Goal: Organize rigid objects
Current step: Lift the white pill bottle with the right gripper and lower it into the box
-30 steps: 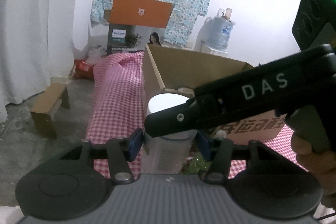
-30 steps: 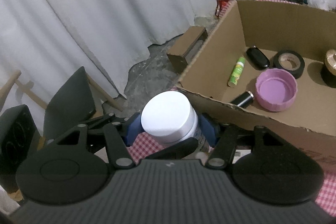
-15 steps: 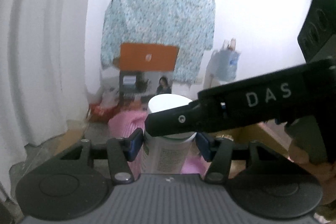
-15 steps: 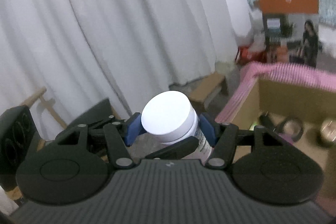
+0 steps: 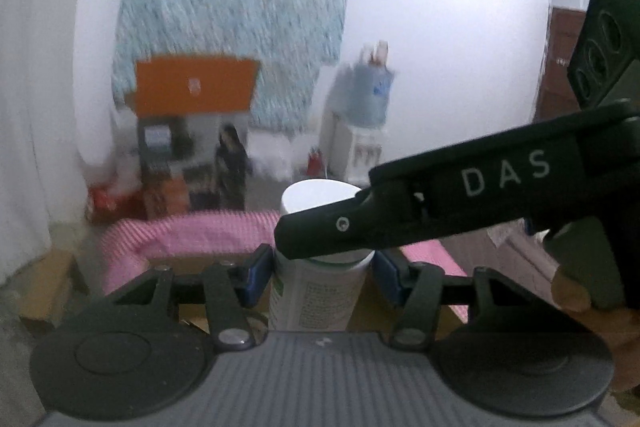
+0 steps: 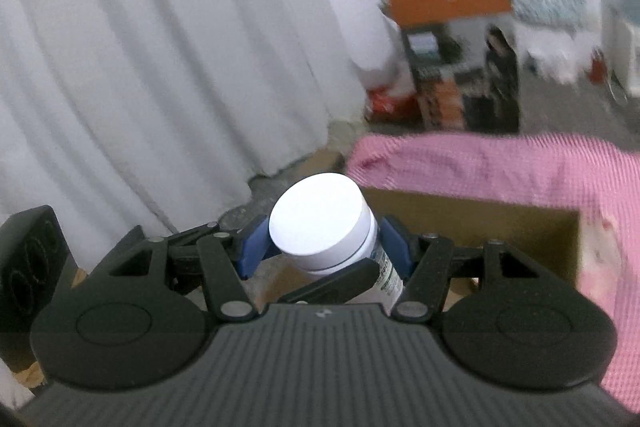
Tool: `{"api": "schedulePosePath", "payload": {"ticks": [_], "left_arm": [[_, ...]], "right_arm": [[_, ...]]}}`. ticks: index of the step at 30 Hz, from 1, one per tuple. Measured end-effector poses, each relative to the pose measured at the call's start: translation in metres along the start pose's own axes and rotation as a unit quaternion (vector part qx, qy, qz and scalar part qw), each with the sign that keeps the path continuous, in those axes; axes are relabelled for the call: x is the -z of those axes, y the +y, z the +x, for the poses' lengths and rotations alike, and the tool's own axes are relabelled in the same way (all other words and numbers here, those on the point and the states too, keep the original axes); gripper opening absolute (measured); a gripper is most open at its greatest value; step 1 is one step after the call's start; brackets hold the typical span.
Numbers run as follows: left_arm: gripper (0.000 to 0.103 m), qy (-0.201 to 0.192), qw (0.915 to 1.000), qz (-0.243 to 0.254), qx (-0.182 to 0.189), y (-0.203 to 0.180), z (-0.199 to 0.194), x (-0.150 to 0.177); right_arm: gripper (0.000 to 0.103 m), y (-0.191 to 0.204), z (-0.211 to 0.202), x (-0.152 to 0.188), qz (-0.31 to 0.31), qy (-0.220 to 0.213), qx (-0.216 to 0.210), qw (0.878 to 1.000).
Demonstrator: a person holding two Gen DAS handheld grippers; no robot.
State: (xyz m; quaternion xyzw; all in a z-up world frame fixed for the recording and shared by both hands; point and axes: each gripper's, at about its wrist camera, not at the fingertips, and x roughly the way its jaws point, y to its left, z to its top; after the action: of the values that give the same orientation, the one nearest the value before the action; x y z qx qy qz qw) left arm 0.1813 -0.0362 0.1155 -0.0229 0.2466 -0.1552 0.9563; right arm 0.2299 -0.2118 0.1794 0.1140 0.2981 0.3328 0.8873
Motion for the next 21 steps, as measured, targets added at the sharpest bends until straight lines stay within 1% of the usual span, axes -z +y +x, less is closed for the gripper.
{"api": "schedulePosePath", "payload": {"ticks": [4,8,11,16,21], "left_arm": [[0.056,0.047,0.9989,-0.011,0.003,0.000,0.039,0.015],[0.056,0.084,0.9962,-0.024,-0.003,0.005,0.070,0.025],[0.056,0.103,0.9942,-0.028,-0.011,0.009,0.092,0.029],[0.056,0.130,0.9909,-0.028,-0.022,0.009,0.107,0.034],[0.056,0.158,0.9869,-0.026,-0.024,0.010,0.122,0.037]], "right_arm": [[0.060,-0.049,0.022,0.009,0.045,0.031,0.001,0.999],[0.060,-0.080,0.048,0.024,0.068,0.055,-0.002,0.996],[0.060,-0.094,0.065,0.030,0.077,0.070,-0.002,0.995],[0.060,-0.108,0.090,0.035,0.075,0.091,0.005,0.993],[0.060,-0.113,0.110,0.036,0.072,0.117,0.010,0.991]]}}
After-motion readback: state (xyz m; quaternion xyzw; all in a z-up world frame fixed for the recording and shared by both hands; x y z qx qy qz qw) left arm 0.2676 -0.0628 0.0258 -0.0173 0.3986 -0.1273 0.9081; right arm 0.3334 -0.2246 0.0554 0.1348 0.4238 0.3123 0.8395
